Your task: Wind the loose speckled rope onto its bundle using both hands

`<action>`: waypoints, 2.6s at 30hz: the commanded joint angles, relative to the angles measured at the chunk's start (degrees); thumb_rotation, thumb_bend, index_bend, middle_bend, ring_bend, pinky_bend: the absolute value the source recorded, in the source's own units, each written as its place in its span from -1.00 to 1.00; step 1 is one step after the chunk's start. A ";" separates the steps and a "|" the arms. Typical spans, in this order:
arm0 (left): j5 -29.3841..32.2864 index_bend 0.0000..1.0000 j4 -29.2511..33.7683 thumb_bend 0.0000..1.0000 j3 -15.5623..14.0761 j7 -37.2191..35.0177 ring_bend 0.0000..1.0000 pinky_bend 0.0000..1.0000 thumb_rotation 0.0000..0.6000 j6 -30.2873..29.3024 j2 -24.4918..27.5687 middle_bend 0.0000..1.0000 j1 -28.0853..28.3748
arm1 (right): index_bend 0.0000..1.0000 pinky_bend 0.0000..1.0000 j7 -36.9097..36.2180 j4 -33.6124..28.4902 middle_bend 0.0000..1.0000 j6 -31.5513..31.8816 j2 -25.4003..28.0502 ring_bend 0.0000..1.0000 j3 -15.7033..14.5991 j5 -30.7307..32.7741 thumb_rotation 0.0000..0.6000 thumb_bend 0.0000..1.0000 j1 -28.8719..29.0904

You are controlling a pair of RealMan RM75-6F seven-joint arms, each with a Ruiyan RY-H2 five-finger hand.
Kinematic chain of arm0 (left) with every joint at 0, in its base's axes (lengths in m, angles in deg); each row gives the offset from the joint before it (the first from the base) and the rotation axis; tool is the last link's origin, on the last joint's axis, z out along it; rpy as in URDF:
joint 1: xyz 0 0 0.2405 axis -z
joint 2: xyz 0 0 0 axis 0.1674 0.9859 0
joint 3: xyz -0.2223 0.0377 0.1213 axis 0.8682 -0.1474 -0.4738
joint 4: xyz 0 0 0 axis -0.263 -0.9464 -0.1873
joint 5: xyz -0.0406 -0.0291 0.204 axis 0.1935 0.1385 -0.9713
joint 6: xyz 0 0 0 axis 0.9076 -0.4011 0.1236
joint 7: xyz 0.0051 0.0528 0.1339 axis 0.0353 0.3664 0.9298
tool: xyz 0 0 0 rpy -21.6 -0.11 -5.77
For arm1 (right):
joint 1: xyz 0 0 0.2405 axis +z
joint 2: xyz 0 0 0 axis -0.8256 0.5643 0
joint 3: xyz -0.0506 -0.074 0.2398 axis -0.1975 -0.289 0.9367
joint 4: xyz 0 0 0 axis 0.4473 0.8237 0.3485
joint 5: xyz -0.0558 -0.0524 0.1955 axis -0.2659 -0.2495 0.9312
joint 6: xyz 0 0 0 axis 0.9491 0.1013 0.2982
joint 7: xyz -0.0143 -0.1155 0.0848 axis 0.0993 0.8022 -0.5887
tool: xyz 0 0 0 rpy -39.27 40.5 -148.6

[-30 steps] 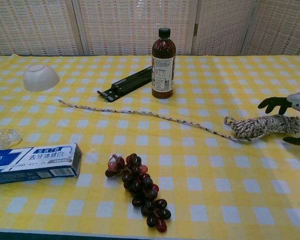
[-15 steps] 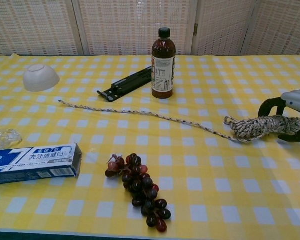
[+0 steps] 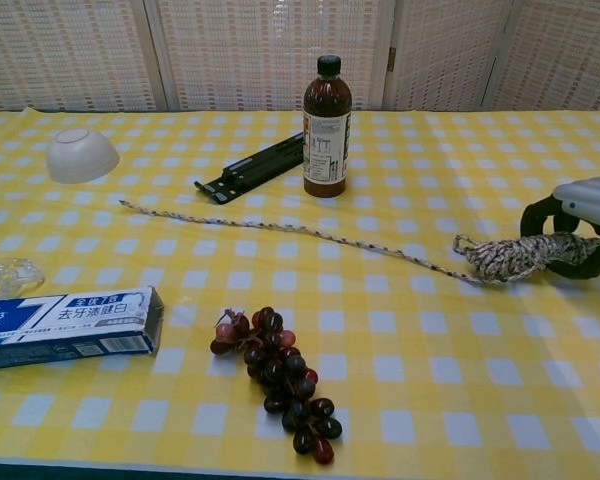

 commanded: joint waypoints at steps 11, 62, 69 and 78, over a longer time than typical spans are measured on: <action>-0.53 -0.44 0.40 -0.26 0.32 0.59 -0.61 -0.74 1.00 0.65 0.28 -0.60 0.95 | 0.31 -0.05 -3.63 0.95 0.17 2.01 -0.04 0.23 -0.36 -3.06 1.00 0.30 -0.21; 8.25 -0.10 -34.53 -0.21 11.41 5.39 -0.72 -0.77 1.00 35.53 -28.07 -0.64 41.53 | 0.41 0.12 13.98 -16.94 0.26 8.51 9.58 0.35 6.15 9.21 1.00 0.37 1.21; 10.33 -0.08 -40.15 -0.21 11.27 5.13 -0.84 -0.83 1.00 36.92 -31.54 -0.73 43.07 | 0.42 0.12 13.94 -16.72 0.26 8.49 9.39 0.35 6.00 9.57 1.00 0.37 1.53; 10.39 -0.09 -45.96 -0.20 10.83 2.62 -1.00 -1.00 1.00 35.95 -35.28 -1.00 44.00 | 0.44 0.12 13.55 -16.34 0.27 8.50 9.40 0.35 5.64 9.80 1.00 0.37 1.59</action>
